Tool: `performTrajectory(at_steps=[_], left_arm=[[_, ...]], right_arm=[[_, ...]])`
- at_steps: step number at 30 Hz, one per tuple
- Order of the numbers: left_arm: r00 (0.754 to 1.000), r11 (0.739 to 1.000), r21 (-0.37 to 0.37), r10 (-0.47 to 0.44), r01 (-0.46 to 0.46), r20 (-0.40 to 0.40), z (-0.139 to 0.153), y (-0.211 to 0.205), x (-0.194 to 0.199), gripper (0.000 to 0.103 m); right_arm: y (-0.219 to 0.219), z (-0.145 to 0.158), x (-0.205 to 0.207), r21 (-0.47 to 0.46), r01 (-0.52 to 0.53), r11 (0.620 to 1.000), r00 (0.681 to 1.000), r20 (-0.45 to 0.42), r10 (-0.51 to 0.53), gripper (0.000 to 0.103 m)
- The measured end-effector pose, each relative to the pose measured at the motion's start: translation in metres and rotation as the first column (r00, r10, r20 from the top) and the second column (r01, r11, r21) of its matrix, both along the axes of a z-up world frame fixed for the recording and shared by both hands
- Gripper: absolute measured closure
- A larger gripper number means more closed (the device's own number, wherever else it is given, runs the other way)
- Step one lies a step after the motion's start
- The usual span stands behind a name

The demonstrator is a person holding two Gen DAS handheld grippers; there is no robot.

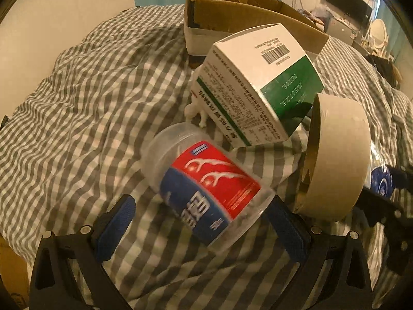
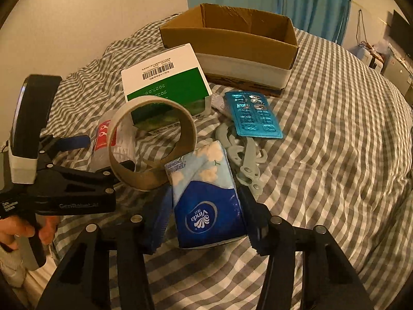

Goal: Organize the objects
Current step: 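Grasp the clear swab tub with the left tool while the right grasps the Vinda tissue pack, then carry the swab tub and tissue pack into the cardboard box and release both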

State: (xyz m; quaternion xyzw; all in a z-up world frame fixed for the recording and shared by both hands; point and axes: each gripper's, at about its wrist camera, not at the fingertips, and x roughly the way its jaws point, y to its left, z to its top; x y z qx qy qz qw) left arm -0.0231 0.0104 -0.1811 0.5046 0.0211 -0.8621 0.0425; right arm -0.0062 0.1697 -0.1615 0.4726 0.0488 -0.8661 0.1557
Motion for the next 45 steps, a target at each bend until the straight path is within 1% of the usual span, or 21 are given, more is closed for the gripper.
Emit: performTrajectory(at_steps=[1,3,5,8,11,13,15,16,19,21,24,28,31,33,38,41,45], left_arm=[[1.0,1.0,0.0,0.002,-0.002,-0.009,0.003,0.002,0.001,0.0],[0.999,1.0,0.003,0.004,-0.004,-0.05,0.014,0.004,0.005,0.0],[0.996,0.999,0.013,0.038,-0.037,-0.076,0.022,0.001,0.005,0.0],[0.994,0.995,0.014,0.096,-0.095,-0.056,0.015,-0.004,-0.003,0.0],[0.995,0.994,0.04,0.101,-0.1,-0.016,-0.002,-0.006,-0.009,0.0],[0.996,0.995,0.052,0.085,-0.085,0.012,-0.011,-0.005,-0.009,0.009],[0.998,0.995,0.078,0.062,-0.064,0.03,-0.016,-0.005,-0.005,0.033],[0.998,0.995,0.076,0.056,-0.058,0.032,-0.016,-0.005,-0.003,0.033],[0.999,0.996,0.085,0.038,-0.038,0.005,-0.01,-0.008,0.006,0.034],[0.999,0.996,0.081,0.043,-0.042,-0.017,-0.003,-0.012,0.013,0.036],[0.997,0.998,0.048,0.033,-0.029,-0.067,0.013,-0.01,0.027,0.037],[0.993,0.999,0.05,0.027,-0.022,-0.111,0.026,-0.016,0.039,0.039],[0.988,0.998,0.049,0.047,-0.04,-0.147,0.037,-0.02,0.05,0.04],[0.98,0.997,0.049,0.072,-0.064,-0.185,0.048,-0.022,0.061,0.04],[0.958,0.996,0.036,0.09,-0.084,-0.272,0.082,-0.026,0.074,0.04],[0.942,0.998,0.024,0.064,-0.059,-0.331,0.109,-0.024,0.075,0.04],[0.916,1.0,-0.023,0.007,-0.017,-0.4,0.15,-0.013,0.067,0.04]], right_arm=[[0.0,0.001,0.002,0.003,0.001,1.0,1.0,-0.004,-0.001,0.051],[0.0,0.005,0.004,0.008,0.004,1.0,1.0,-0.013,-0.003,0.051],[0.002,0.006,0.006,0.007,0.01,1.0,1.0,-0.019,-0.01,0.051],[0.006,0.007,0.007,0.008,0.021,1.0,0.999,-0.025,-0.021,0.051],[0.01,0.01,0.01,0.01,0.03,1.0,0.999,-0.038,-0.03,0.051],[0.014,0.011,0.013,0.012,0.037,0.999,0.998,-0.045,-0.036,0.051],[0.017,0.011,0.016,0.013,0.045,0.999,0.998,-0.047,-0.045,0.051],[0.018,0.011,0.017,0.014,0.048,0.999,0.998,-0.046,-0.048,0.051],[0.02,0.014,0.022,0.017,0.055,0.998,0.997,-0.053,-0.054,0.051],[0.02,0.018,0.025,0.021,0.06,0.998,0.996,-0.066,-0.059,0.051],[0.019,0.027,0.032,0.021,0.067,0.998,0.994,-0.09,-0.065,0.051],[0.015,0.038,0.04,0.026,0.063,0.998,0.991,-0.119,-0.059,0.051],[0.013,0.048,0.048,0.024,0.058,0.998,0.988,-0.144,-0.054,0.051],[0.013,0.055,0.054,0.023,0.055,0.998,0.986,-0.162,-0.051,0.051],[0.013,0.075,0.065,0.009,0.048,0.999,0.978,-0.204,-0.045,0.051],[0.014,0.094,0.065,0.01,0.048,0.999,0.967,-0.251,-0.044,0.051],[0.017,0.129,0.053,-0.011,0.039,0.999,0.946,-0.321,-0.041,0.051]])
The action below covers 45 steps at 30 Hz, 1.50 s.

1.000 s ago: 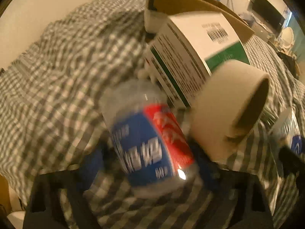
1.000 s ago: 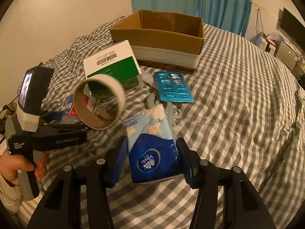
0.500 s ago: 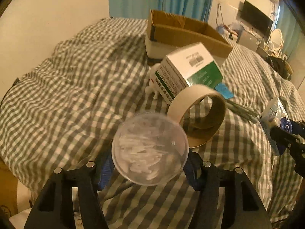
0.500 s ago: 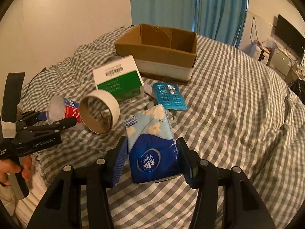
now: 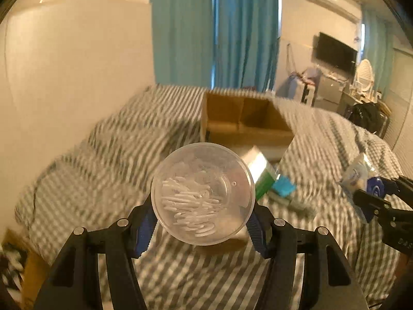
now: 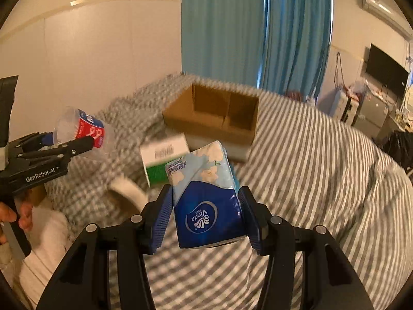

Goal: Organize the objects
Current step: 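Carry the swab tub and tissue pack into the cardboard box and release both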

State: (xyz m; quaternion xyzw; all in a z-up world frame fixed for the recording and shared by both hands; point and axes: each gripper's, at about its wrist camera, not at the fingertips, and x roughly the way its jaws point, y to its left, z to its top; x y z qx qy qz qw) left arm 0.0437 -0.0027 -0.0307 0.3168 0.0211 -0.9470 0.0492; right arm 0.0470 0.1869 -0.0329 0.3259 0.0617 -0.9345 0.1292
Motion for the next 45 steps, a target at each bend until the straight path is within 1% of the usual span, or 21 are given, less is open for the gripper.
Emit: performTrajectory(at_steps=[2,5,8,10,12,16,20,25,31,36,39,41,42,43,44,45], left_arm=[[0.999,1.0,0.003,-0.027,0.027,-0.027,0.02,0.005,-0.009,0.04],[0.996,0.997,0.032,-0.062,0.064,-0.061,0.047,0.012,-0.03,0.04],[0.993,0.996,0.025,-0.086,0.088,-0.079,0.061,0.019,-0.054,0.04],[0.992,0.995,0.019,-0.098,0.1,-0.081,0.065,0.024,-0.071,0.04],[0.991,0.993,0.018,-0.115,0.117,-0.074,0.066,0.027,-0.092,0.04],[0.99,0.992,0.015,-0.124,0.126,-0.073,0.061,0.03,-0.131,0.04],[0.992,0.993,-0.001,-0.122,0.122,-0.043,0.05,0.032,-0.176,0.04],[0.994,0.994,-0.021,-0.105,0.104,-0.016,0.031,0.033,-0.224,0.04],[0.994,0.993,-0.03,-0.111,0.111,0.022,-0.006,0.035,-0.274,0.04],[0.99,0.993,-0.003,-0.119,0.12,0.079,-0.042,0.036,-0.295,0.04],[0.985,0.991,0.002,-0.131,0.132,0.112,-0.054,0.037,-0.303,0.04],[0.981,0.989,0.031,-0.149,0.146,0.124,-0.056,0.039,-0.305,0.039],[0.979,0.987,0.045,-0.157,0.152,0.127,-0.056,0.04,-0.305,0.039],[0.977,0.985,0.057,-0.169,0.163,0.133,-0.055,0.042,-0.305,0.039],[0.974,0.983,0.062,-0.182,0.175,0.138,-0.055,0.044,-0.304,0.039],[0.973,0.982,0.054,-0.186,0.18,0.135,-0.053,0.047,-0.302,0.038]], right_arm=[[0.002,0.015,-0.008,-0.003,-0.004,1.0,0.999,-0.033,0.004,0.051],[0.001,0.039,-0.028,-0.009,-0.005,1.0,0.997,-0.081,0.004,0.051],[0.004,0.058,-0.053,-0.059,-0.012,0.998,0.993,-0.116,0.005,0.051],[0.005,0.069,-0.074,-0.089,-0.011,0.996,0.991,-0.13,-0.001,0.051],[0.005,0.075,-0.096,-0.088,-0.008,0.996,0.99,-0.138,-0.004,0.051],[0.004,0.078,-0.139,-0.103,-0.002,0.995,0.989,-0.146,-0.013,0.051],[0.007,0.068,-0.181,-0.108,0.01,0.994,0.991,-0.131,-0.024,0.051],[0.02,0.037,-0.239,-0.121,0.04,0.992,0.997,-0.064,-0.048,0.051],[0.025,0.0,-0.288,-0.105,0.053,0.993,0.999,-0.008,-0.054,0.051],[0.03,-0.029,-0.309,-0.098,0.07,0.993,0.997,0.025,-0.068,0.051],[0.035,-0.042,-0.315,-0.109,0.072,0.991,0.997,0.041,-0.068,0.051],[0.035,-0.045,-0.313,-0.111,0.071,0.991,0.997,0.045,-0.067,0.049],[0.036,-0.044,-0.311,-0.113,0.078,0.99,0.996,0.045,-0.074,0.048],[0.036,-0.044,-0.308,-0.117,0.085,0.989,0.996,0.045,-0.08,0.041],[0.041,-0.04,-0.311,-0.122,0.098,0.988,0.995,0.045,-0.093,0.037],[0.045,-0.034,-0.309,-0.129,0.112,0.985,0.993,0.035,-0.109,0.03]])
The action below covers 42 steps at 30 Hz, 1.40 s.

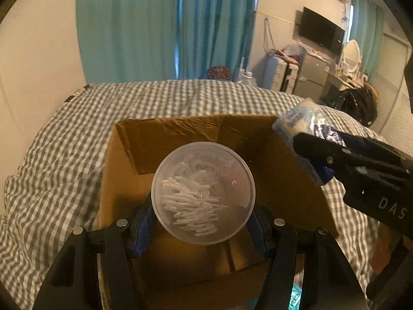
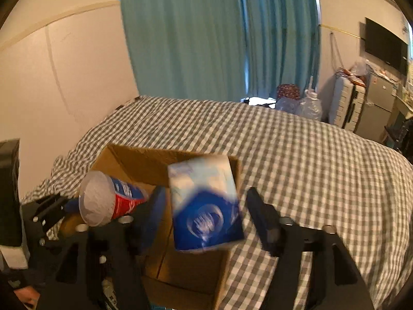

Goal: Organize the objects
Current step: 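Carry the swab tub and tissue pack into the cardboard box and release both, then grasp the tape roll with the left tool while the right grasps the grey clip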

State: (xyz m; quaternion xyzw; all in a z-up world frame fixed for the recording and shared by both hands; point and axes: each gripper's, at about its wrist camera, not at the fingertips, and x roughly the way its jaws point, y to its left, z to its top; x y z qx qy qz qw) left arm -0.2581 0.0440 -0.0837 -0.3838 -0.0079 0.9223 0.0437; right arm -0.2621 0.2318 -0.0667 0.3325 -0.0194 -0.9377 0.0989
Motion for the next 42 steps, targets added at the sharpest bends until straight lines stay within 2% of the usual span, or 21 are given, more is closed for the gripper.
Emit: performTrajectory(at_steps=[1,3,7,10,12,15,17,22,26,32,37,42], left_arm=[[1.0,1.0,-0.012,0.001,-0.001,-0.015,0.002,0.003,0.002,0.037],[0.999,0.999,-0.05,0.006,-0.008,-0.042,0.009,0.007,0.01,0.019],[0.996,0.999,-0.048,-0.014,0.01,-0.082,0.03,0.008,0.03,0.018],[0.995,0.998,-0.059,0.011,-0.017,-0.102,0.052,0.005,0.053,0.011],[0.99,0.998,-0.058,0.025,-0.033,-0.135,0.073,0.004,0.075,0.005],[0.982,0.996,-0.066,0.04,-0.053,-0.185,0.103,-0.001,0.106,0.003],[0.975,0.996,-0.067,0.049,-0.065,-0.216,0.123,-0.002,0.132,0.0],[0.955,0.992,-0.075,0.077,-0.103,-0.287,0.156,0.0,0.187,0.0],[0.942,0.99,-0.055,0.104,-0.128,-0.32,0.166,-0.006,0.229,0.0],[0.937,0.983,-0.055,0.149,-0.175,-0.316,0.153,-0.013,0.266,0.0],[0.946,0.979,-0.035,0.186,-0.202,-0.266,0.119,-0.026,0.279,0.0],[0.956,0.971,-0.043,0.225,-0.236,-0.19,0.066,-0.038,0.278,0.0]], right_arm=[[0.002,0.006,0.005,-0.006,0.011,1.0,1.0,-0.012,-0.011,0.028],[0.01,0.021,0.012,-0.016,0.029,0.999,0.999,-0.032,-0.029,0.024],[0.02,0.056,0.031,-0.018,0.06,0.998,0.996,-0.062,-0.061,0.023],[0.019,0.091,0.062,-0.004,0.061,0.998,0.992,-0.108,-0.061,0.021],[0.018,0.115,0.089,0.015,0.062,0.998,0.986,-0.153,-0.059,0.015],[0.017,0.147,0.128,0.035,0.068,0.997,0.979,-0.196,-0.06,0.011],[0.015,0.16,0.153,0.051,0.07,0.996,0.976,-0.21,-0.058,0.011],[0.014,0.181,0.211,0.071,0.073,0.995,0.969,-0.242,-0.054,0.009],[0.012,0.182,0.254,0.097,0.057,0.994,0.963,-0.267,-0.029,0.007],[0.018,0.16,0.289,0.106,0.043,0.993,0.97,-0.244,-0.016,0.006],[0.026,0.126,0.294,0.084,0.047,0.995,0.983,-0.183,-0.031,0.006],[0.026,0.078,0.277,0.05,0.021,0.999,0.995,-0.096,-0.016,0.006]])
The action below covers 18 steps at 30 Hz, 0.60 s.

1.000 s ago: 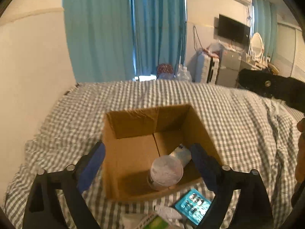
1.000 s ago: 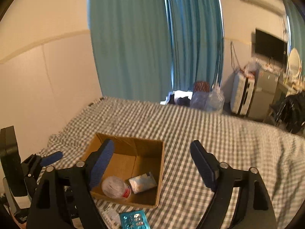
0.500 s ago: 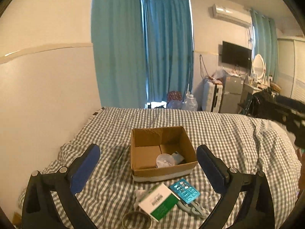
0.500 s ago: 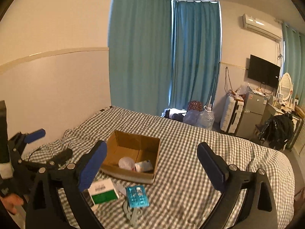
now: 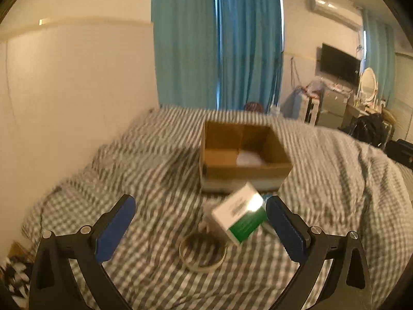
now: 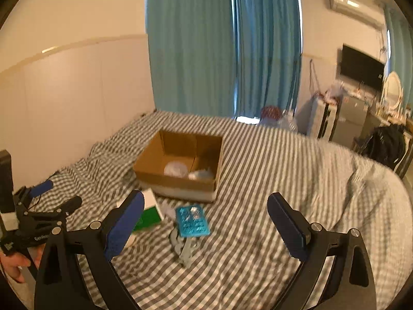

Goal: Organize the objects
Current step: 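Grasp the tape roll with the left tool while the right grasps the grey clip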

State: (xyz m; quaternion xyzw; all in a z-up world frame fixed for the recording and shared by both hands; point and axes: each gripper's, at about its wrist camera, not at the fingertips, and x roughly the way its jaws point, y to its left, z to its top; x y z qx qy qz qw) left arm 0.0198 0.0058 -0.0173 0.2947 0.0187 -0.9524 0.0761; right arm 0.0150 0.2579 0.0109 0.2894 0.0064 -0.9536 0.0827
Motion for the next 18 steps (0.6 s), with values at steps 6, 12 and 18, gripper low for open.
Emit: performTrajectory(at_steps=[6,12,18], left_arm=[[0.996,0.999,0.039,0.012,-0.015,0.087,-0.06,-0.009,-0.011,0.0],[0.981,0.999,0.033,-0.008,0.001,0.192,-0.11,-0.01,-0.025,0.0],[0.968,0.998,0.054,-0.02,0.006,0.249,-0.137,-0.017,-0.033,0.0]], right_arm=[[-0.011,-0.065,-0.03,-0.026,-0.01,1.0,0.991,0.135,0.013,0.006],[-0.03,-0.126,-0.058,-0.015,-0.036,0.999,0.967,0.251,0.038,0.006],[-0.046,-0.16,-0.078,0.013,-0.049,0.999,0.949,0.314,0.043,0.006]])
